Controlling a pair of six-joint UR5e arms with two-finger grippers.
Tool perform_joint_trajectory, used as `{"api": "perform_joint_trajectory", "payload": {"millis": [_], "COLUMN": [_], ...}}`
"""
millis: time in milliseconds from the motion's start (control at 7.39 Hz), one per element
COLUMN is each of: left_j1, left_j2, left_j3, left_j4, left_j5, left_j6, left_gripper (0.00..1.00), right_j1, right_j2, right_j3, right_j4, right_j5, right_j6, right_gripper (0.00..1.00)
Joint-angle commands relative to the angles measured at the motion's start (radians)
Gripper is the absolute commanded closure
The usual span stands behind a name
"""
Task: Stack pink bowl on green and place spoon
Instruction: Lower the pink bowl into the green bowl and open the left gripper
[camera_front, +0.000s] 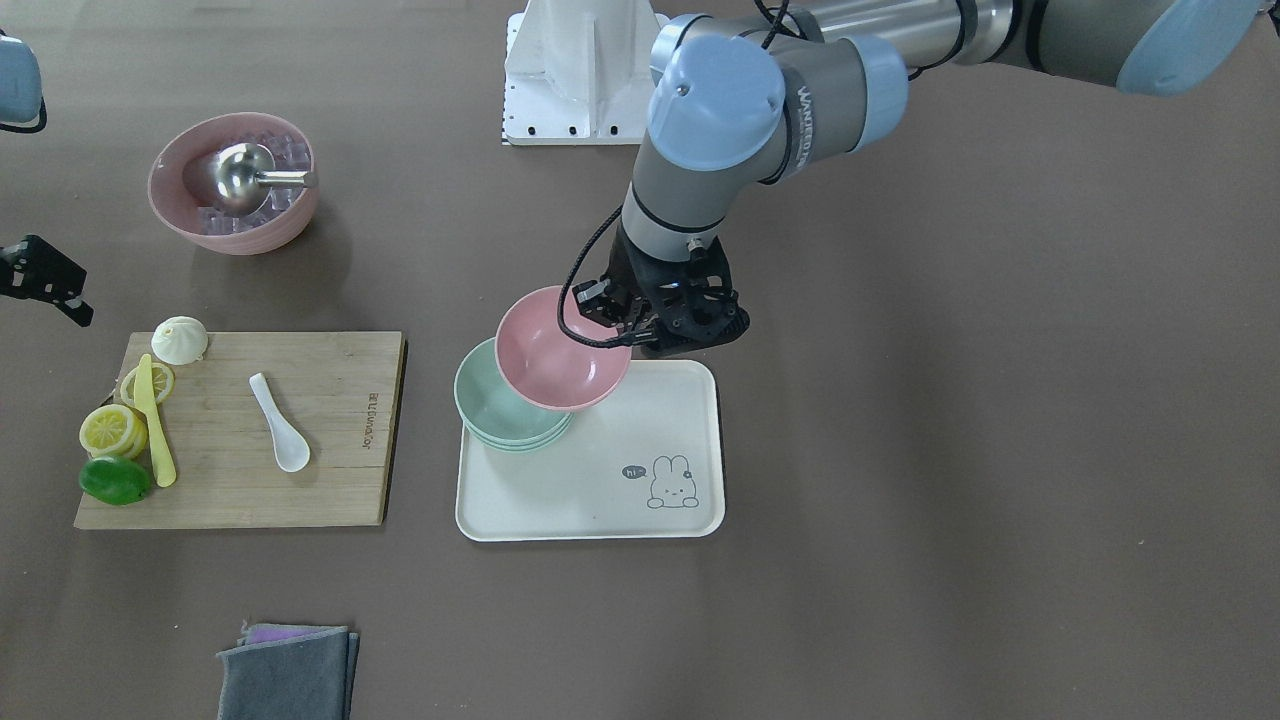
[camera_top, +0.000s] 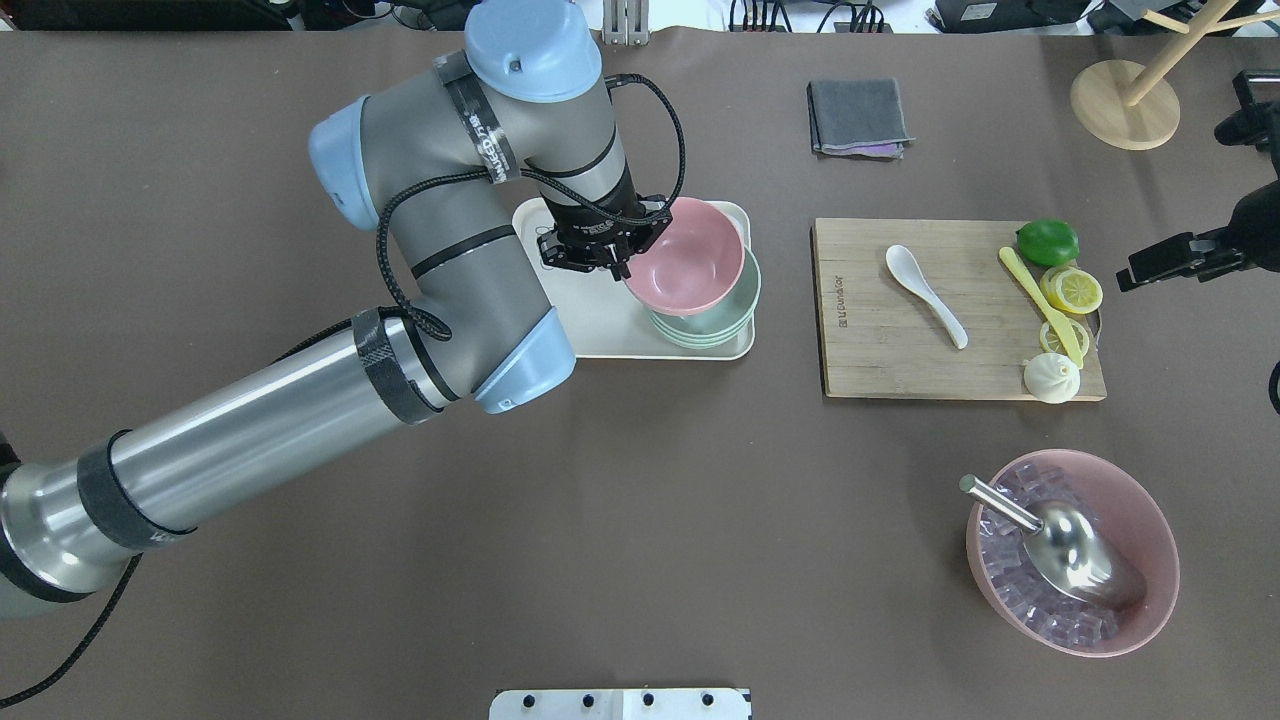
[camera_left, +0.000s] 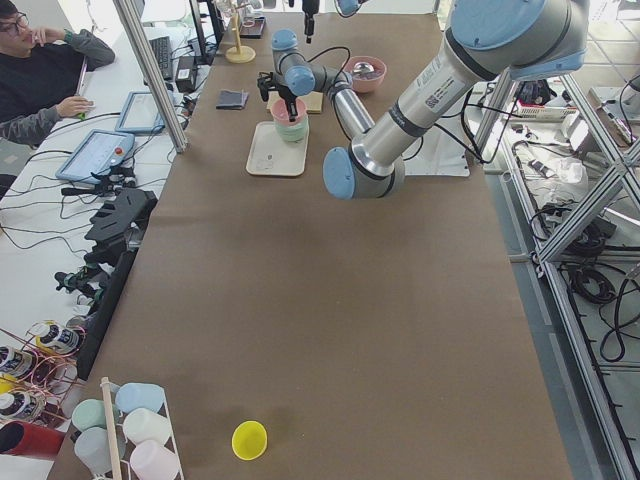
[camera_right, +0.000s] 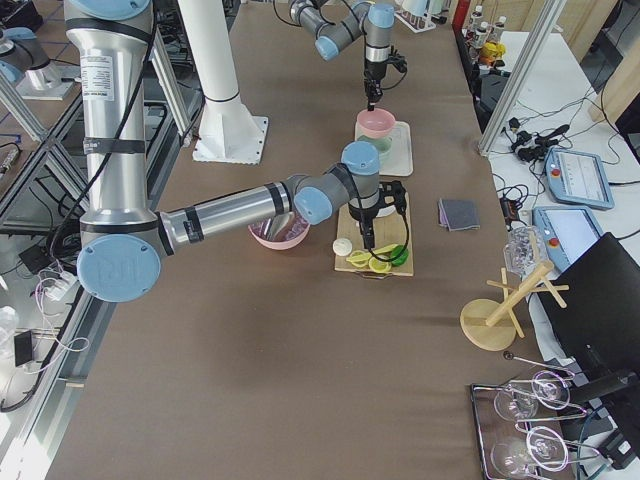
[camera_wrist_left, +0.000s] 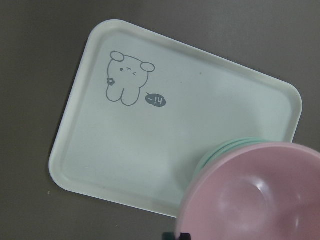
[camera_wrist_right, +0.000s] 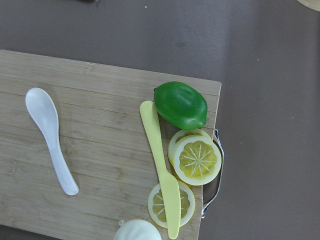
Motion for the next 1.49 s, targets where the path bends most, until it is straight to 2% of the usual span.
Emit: {"api": "perform_joint_trajectory", "payload": {"millis": [0, 406, 812, 1083, 1218, 1353], "left_j1": [0.016, 0.03, 0.039, 0.059, 0.058, 0.058], "left_j2": [-0.007, -0.009, -0.012, -0.012, -0.006, 0.0], "left_j3": [0.031, 0.076, 0.087, 0.087, 0.086, 0.086], "left_j4": [-0.025, -0.085, -0.093, -0.099, -0.145, -0.171], "left_j5": [0.016, 0.018, 0.018, 0.083, 0.09, 0.091], "left_j6": [-0.008, -0.011, -0.009, -0.011, -0.011, 0.0], "left_gripper": [1.0, 1.0, 1.0, 1.0, 0.77, 0.13], "right_j1": [0.0, 0.0, 0.0, 0.001, 0.0, 0.0], "right_j2": [0.0, 0.002, 0.002, 0.009, 0.009, 0.011], "right_j3": [-0.001, 0.0, 0.0, 0.0, -0.001, -0.003], "right_j4": [0.0, 0.001, 0.001, 0.0, 0.0, 0.0], "right_j5": [0.0, 0.0, 0.0, 0.0, 0.0, 0.0], "right_j6": [0.0, 0.0, 0.0, 0.0, -0.001, -0.001], "right_gripper": [0.0, 0.0, 0.0, 0.0, 0.0, 0.0]}}
